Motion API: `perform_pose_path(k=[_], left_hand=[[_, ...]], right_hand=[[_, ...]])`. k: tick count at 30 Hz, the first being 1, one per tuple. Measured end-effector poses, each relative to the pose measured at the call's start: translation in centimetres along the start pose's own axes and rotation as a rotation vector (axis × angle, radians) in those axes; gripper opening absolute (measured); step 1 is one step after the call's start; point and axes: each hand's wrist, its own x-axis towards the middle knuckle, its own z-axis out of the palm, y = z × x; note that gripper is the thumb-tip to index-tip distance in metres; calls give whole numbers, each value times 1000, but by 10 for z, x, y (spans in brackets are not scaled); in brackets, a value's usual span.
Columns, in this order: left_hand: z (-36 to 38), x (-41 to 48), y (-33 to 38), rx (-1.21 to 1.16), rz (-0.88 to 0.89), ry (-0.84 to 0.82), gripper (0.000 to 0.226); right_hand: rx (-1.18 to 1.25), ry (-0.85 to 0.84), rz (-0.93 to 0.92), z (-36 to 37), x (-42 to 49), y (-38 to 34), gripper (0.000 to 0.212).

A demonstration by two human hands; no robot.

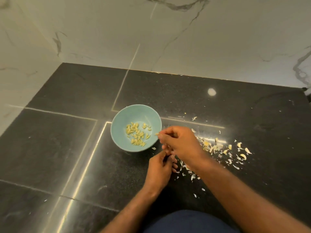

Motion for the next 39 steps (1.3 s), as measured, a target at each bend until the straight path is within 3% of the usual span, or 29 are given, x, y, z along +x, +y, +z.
perform_pose_path(k=[4, 10, 14, 19, 21, 23, 26, 29, 33, 35, 37, 39], left_hand=[[0, -2, -5, 34, 64, 16, 20], [5, -1, -10, 71, 176, 66, 16], [11, -1, -7, 140, 249, 25, 5], [44, -6, 6, 169, 403, 8, 17], [55, -7, 6, 141, 384, 27, 21], [60, -7, 2, 203, 453, 60, 32], [69, -8, -9, 367, 575, 84, 42], [72, -11, -15, 359, 577, 112, 29], [74, -16, -16, 473, 585, 58, 21], [77, -18, -17, 583, 589, 25, 35], [78, -18, -17, 620, 611, 23, 54], [79, -17, -16, 596, 631, 75, 56]], right_hand=[[-286, -34, -82, 22, 31, 6, 18], [-145, 154, -67, -15, 5, 18, 14], [-193, 203, -62, -58, -36, 29, 13], [-225, 514, -171, -95, -67, 31, 14], [-267, 520, -156, -103, -67, 39, 16], [-380, 402, -91, -108, -66, 53, 31], [-360, 568, -106, -120, -82, 64, 44], [-181, 705, -128, -142, -97, 71, 28], [-452, 621, -2, -167, -96, 99, 22], [-500, 598, 9, -172, -92, 106, 5], [-533, 608, 0, -176, -86, 111, 10], [-552, 637, -12, -182, -78, 112, 6]])
